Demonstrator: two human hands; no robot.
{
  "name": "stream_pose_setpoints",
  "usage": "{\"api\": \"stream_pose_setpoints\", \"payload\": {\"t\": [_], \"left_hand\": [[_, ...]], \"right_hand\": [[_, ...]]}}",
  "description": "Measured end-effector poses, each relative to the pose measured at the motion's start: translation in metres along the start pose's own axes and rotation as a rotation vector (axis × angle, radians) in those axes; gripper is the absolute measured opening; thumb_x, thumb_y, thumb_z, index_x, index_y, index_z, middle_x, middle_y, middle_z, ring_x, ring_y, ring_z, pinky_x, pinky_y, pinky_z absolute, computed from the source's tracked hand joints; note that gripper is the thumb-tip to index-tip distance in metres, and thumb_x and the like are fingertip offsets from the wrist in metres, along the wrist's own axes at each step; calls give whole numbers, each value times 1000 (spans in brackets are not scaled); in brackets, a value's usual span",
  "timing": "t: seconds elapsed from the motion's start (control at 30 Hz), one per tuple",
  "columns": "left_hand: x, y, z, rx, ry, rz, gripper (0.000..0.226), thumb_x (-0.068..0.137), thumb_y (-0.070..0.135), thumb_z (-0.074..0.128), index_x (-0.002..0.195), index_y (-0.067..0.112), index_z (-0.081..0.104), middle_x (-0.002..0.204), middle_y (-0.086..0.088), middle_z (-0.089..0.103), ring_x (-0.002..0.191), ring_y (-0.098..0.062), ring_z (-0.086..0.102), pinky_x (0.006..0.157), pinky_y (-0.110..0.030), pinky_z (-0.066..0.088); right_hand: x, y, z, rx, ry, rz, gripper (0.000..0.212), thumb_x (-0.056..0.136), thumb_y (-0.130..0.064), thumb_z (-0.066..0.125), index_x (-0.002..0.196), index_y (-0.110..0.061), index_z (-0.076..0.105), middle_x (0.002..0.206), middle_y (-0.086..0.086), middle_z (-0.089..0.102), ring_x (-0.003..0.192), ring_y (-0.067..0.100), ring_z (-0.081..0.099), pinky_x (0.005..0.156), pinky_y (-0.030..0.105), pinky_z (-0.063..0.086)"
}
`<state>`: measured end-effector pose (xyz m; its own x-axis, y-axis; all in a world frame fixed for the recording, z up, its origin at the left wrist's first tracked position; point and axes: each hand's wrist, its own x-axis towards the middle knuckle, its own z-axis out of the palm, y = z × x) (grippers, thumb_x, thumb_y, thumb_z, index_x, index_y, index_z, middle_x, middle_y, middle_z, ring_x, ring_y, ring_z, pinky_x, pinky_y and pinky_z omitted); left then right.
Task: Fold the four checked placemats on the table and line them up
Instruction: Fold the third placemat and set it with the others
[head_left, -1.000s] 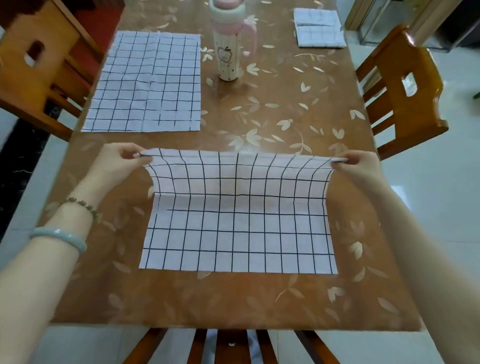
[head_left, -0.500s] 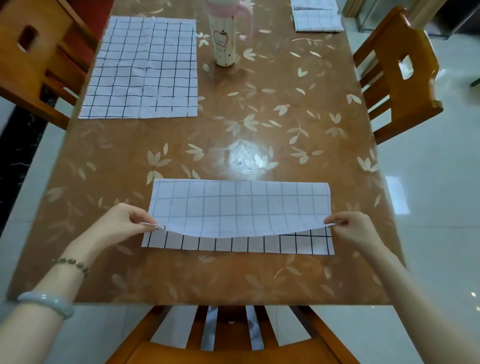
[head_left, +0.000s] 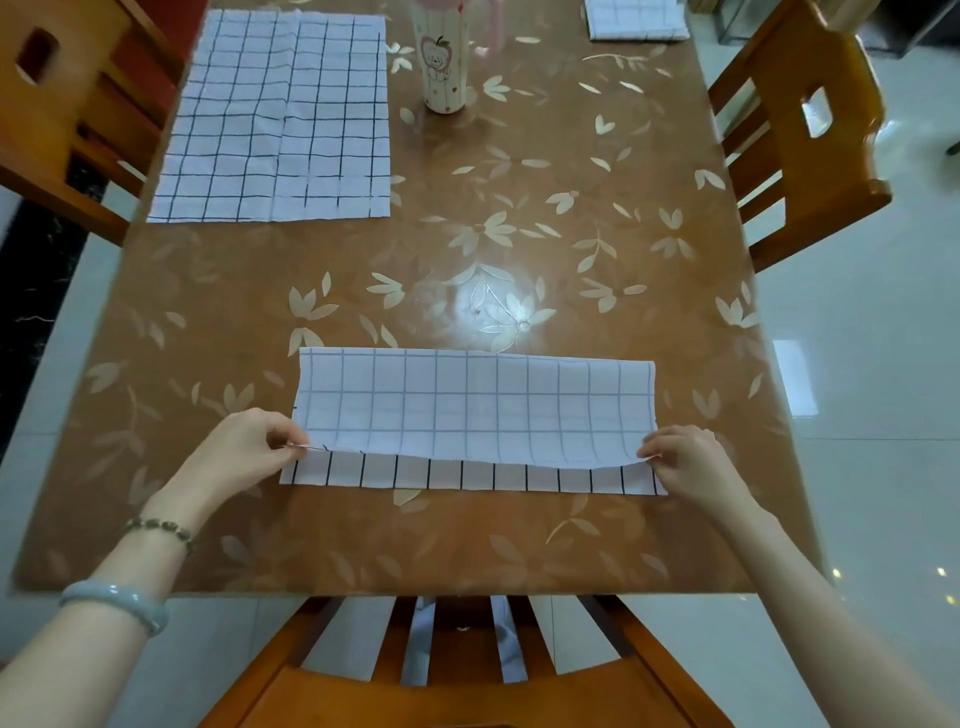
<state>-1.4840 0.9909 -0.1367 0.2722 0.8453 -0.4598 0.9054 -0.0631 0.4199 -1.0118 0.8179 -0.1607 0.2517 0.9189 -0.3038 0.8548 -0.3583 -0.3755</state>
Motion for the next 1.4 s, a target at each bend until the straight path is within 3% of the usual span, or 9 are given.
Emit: {"api": "stream_pose_setpoints", "payload": {"t": [0.2,0.33,0.5,0.7,0.8,0.87,1.0,1.17,1.4], "left_hand": [[-3,-3,4,174,43,97,29,79,6,66,74,35,65,85,16,64,89,-9,53,70,-31,48],[-7,-3,11,204,147,97,20,79,7,67,79,27,68,84,14,63,86,-9,51,61,-27,43],[-9,-10,17,234,135,114,26,76,2,67,83,26,68,87,15,62,88,-10,51,60,-26,43],[-17,-4,16,138,23,198,38,75,-2,60,88,33,52,91,17,54,90,-3,48,72,-32,47],[-9,24,18,119,184,339,19,85,11,55,101,19,62,100,4,64,100,-14,55,81,-28,46],[7,56,30,151,247,442,37,91,26,40,115,7,63,114,-7,65,112,-24,57,94,-33,43],[51,111,71,290,196,470,55,99,31,23,143,2,39,150,-12,38,141,-25,34,117,-38,20],[77,130,108,429,149,365,57,101,30,14,142,-3,38,149,-18,38,140,-28,34,115,-44,17],[79,118,125,455,184,256,65,97,47,9,152,13,1,159,-1,-4,146,-13,-6,119,-42,-4]], "right_hand": [[-4,0,9,-1,78,-21,20,73,9,65,78,-8,75,90,8,68,85,26,53,68,13,24],[-7,0,14,22,111,-17,21,70,11,64,80,-5,72,87,8,62,80,22,50,61,27,34],[-10,4,20,1,141,-31,23,67,16,64,80,-2,71,88,11,61,80,30,54,60,30,37],[-6,-8,8,-7,282,77,30,73,12,60,101,4,68,104,20,59,100,38,49,81,47,47],[10,-36,9,20,409,99,34,76,11,51,105,2,67,112,21,57,109,39,48,92,55,40],[25,-72,22,63,455,-10,37,79,3,42,108,2,64,119,23,56,115,37,45,99,54,37],[56,-148,63,75,286,-260,48,81,0,38,126,4,53,136,26,48,130,37,39,108,48,31],[86,-178,100,-51,98,-345,52,92,-19,29,136,4,44,142,21,44,134,34,39,115,44,21],[92,-149,104,-215,69,-295,61,99,-42,24,143,-1,36,150,14,34,141,26,28,115,43,14]]}}
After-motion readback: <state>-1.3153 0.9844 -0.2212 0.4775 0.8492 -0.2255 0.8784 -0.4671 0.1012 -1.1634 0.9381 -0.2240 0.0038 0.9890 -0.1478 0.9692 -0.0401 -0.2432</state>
